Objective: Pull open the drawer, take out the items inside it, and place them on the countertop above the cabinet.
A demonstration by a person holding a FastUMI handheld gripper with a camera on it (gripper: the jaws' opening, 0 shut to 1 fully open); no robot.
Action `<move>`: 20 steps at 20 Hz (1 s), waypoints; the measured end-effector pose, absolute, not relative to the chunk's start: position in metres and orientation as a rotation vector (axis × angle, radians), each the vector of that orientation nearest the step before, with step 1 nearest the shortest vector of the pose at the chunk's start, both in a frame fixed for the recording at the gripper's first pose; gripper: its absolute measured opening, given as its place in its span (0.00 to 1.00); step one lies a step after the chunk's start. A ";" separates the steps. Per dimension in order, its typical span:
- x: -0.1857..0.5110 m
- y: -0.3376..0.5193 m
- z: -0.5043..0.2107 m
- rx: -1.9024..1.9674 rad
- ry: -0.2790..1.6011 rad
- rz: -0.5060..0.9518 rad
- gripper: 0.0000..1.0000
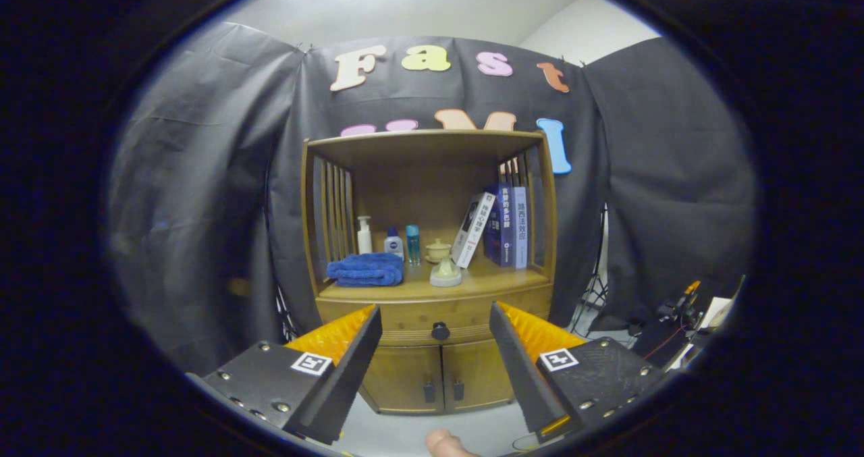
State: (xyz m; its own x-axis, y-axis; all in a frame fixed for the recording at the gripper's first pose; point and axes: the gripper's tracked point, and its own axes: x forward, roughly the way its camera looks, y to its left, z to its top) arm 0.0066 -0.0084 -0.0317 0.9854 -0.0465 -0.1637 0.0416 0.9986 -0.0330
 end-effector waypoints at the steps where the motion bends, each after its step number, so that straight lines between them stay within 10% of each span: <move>1: 0.007 -0.004 -0.036 -0.024 0.177 -0.030 0.97; 20: 0.000 -0.001 -0.024 -0.009 0.145 -0.028 0.97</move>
State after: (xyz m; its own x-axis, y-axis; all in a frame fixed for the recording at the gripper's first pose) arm 0.0004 -0.0011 -0.0244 0.9890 -0.0288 -0.1447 0.0275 0.9996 -0.0112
